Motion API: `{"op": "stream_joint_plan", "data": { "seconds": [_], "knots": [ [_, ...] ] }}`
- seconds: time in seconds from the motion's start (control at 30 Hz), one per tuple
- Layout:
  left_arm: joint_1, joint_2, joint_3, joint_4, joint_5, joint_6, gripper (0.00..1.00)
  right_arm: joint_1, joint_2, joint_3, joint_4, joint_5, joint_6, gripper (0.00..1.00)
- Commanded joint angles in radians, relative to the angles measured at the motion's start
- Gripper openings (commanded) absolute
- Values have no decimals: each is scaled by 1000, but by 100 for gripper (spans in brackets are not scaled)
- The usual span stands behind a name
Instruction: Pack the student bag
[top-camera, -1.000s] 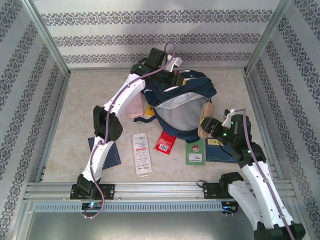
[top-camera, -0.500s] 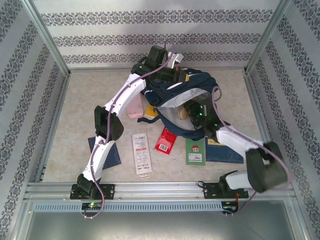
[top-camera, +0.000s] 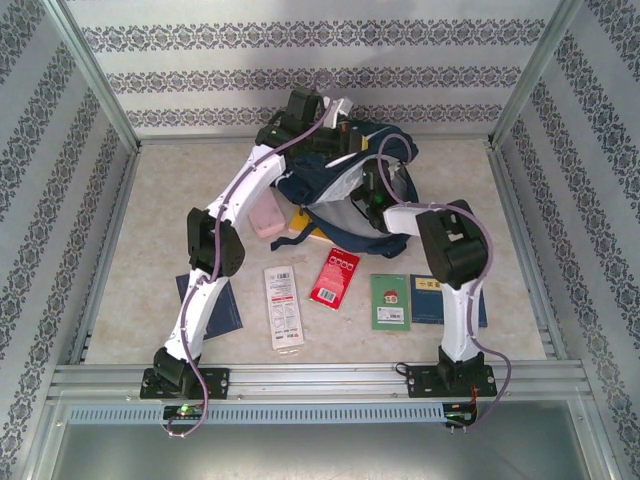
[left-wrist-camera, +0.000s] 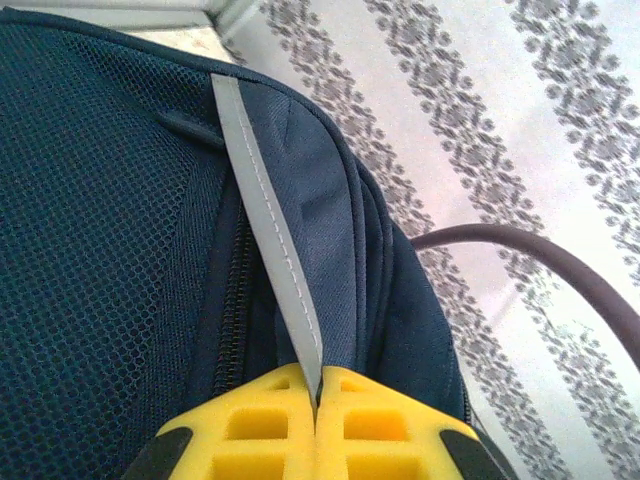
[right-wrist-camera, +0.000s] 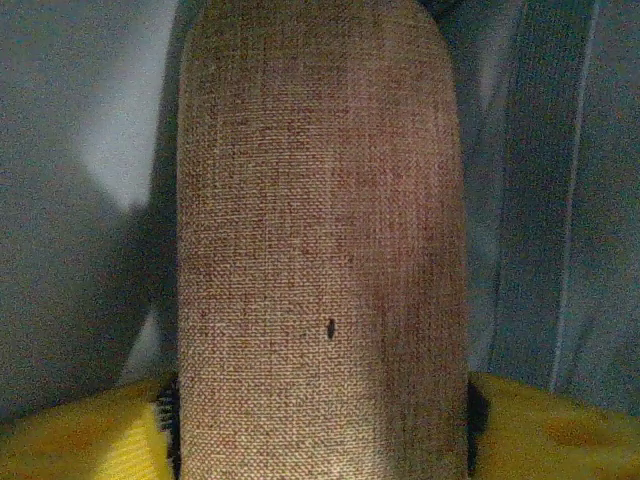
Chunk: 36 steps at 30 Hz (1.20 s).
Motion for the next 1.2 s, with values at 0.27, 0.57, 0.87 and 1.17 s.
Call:
{"op": "stream_joint_plan", "data": {
  "seconds": [0.27,0.57,0.87,1.17],
  "knots": [
    [30,-45,51,244,147,-100,0,4,33,75,35,-99,-131,98],
    [90,-48,25,245,84,-132,0,-6,-166,-67,-15,-187,-345,95],
    [103,-30,13,198,62,-107,0,-15,-462,-265,-213,-315,-603,91],
    [99,-21,3,174,75,-109,0,98,-868,-258,-957,35,-987,85]
  ]
}}
